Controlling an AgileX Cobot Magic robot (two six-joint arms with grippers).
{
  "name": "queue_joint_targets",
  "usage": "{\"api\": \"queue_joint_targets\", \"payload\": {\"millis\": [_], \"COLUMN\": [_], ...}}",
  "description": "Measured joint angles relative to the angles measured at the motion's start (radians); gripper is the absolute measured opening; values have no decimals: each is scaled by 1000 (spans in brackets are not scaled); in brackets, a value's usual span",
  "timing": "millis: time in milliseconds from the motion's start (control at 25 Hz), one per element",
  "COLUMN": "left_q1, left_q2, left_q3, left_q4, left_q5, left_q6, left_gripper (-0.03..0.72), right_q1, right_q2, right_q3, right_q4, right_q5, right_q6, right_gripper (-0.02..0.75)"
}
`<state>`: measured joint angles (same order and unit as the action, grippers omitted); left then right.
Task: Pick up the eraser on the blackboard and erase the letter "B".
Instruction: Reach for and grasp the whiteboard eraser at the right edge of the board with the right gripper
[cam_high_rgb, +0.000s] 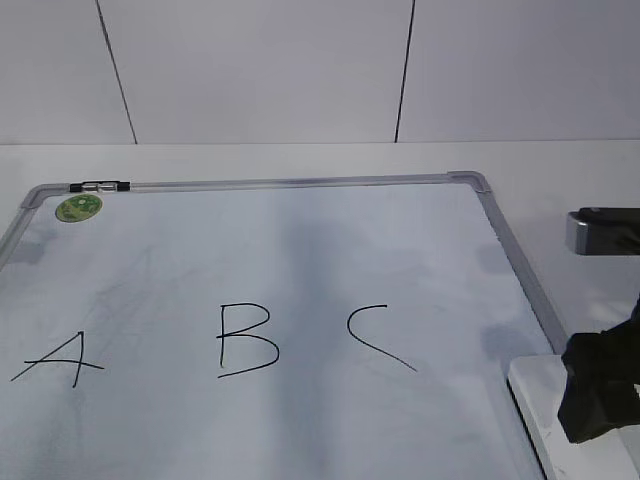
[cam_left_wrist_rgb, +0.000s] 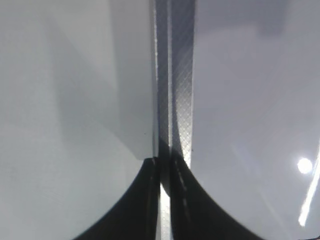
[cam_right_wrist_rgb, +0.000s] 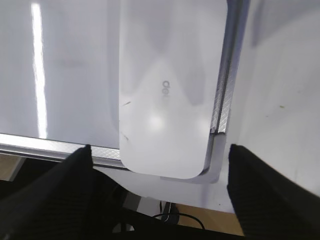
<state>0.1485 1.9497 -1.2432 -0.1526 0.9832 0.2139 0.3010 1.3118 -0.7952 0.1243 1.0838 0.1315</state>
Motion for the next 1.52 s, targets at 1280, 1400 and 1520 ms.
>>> {"api": "queue_joint_targets", "payload": {"millis": [1280, 1400, 1520], "left_q1": [0, 0, 0], "left_q2": [0, 0, 0], "left_q3": [-2, -2, -2], "left_q4": [0, 0, 0], "left_q5": [2, 2, 2], "left_q6": [0, 0, 0], "left_gripper": [20, 20, 20], "right_q1": [16, 41, 49], "right_q2": [237, 242, 242], "right_q3": [-61, -61, -61], "right_q4": [-13, -23, -36], "right_q5": [-79, -81, -82], "right_q6": [73, 74, 74], "right_gripper": [662, 662, 662]}}
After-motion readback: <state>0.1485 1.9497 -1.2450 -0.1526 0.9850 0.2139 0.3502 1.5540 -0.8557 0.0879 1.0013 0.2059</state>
